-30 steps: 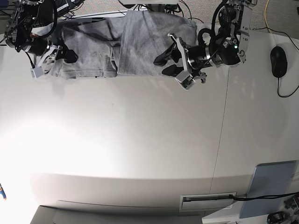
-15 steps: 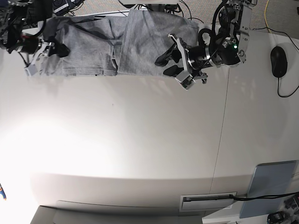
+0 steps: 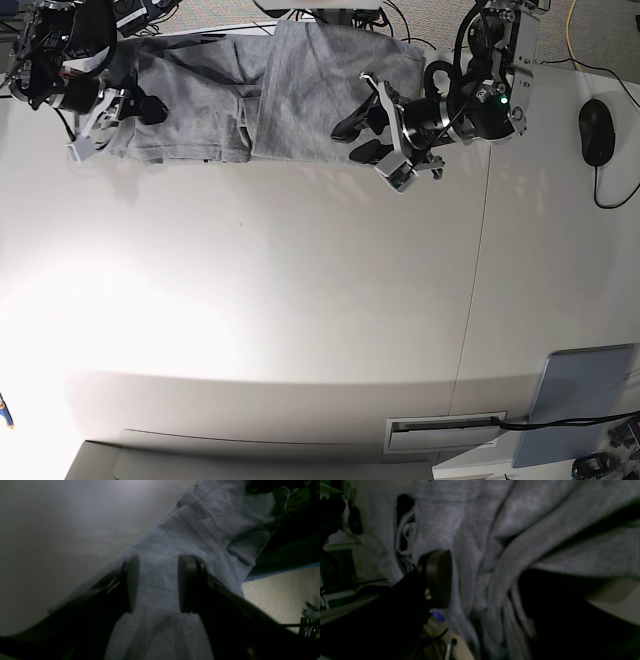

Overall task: Fold the T-shirt properly
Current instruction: 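Grasp the strip end with the right gripper and fold it over toward the left gripper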

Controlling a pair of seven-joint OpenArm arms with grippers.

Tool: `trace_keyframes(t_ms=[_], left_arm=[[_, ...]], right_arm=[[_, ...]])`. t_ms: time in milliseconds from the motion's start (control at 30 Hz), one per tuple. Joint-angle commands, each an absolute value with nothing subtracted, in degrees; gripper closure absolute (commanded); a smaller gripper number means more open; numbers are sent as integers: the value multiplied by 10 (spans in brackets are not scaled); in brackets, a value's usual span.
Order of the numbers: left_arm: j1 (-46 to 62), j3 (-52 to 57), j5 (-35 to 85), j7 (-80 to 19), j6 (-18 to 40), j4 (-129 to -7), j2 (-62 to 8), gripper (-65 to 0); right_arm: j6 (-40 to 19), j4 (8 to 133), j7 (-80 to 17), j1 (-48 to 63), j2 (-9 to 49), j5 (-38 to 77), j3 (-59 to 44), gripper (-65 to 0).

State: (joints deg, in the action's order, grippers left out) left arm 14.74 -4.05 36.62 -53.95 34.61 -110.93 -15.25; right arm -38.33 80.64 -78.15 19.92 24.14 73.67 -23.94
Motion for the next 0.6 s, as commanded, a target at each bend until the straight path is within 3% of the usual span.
trace_keyframes(t_ms=[0,167,200,267,367,400,567], left_arm=[[145,-40,376,-526,350,-1119,-154,-266],[145,-40,376,-526,350,-1119,-154,-266],[145,-40,376,-526,350,-1119,-154,-266],[145,-40,376,-526,350,-1119,-154,-266],[145,-40,376,-526,350,-1119,-154,-266],[145,-40,376,-526,350,-1119,-154,-266],[145,-40,376,-526,350,-1119,-154,-266]], right_arm=[[-379,809,-800,202,246,716,-225,-354],[-379,809,-800,200,246,715,-164,-344],[-379,809,-800,199,246,715,-157,-316],[-379,809,-800,195,246,711,-154,-218],[-380,809,-800,179,246,670,-161,-22],[-379,809,-800,173,246,654,-167,0],[-378,809,-800,133,246,598,-237,0]])
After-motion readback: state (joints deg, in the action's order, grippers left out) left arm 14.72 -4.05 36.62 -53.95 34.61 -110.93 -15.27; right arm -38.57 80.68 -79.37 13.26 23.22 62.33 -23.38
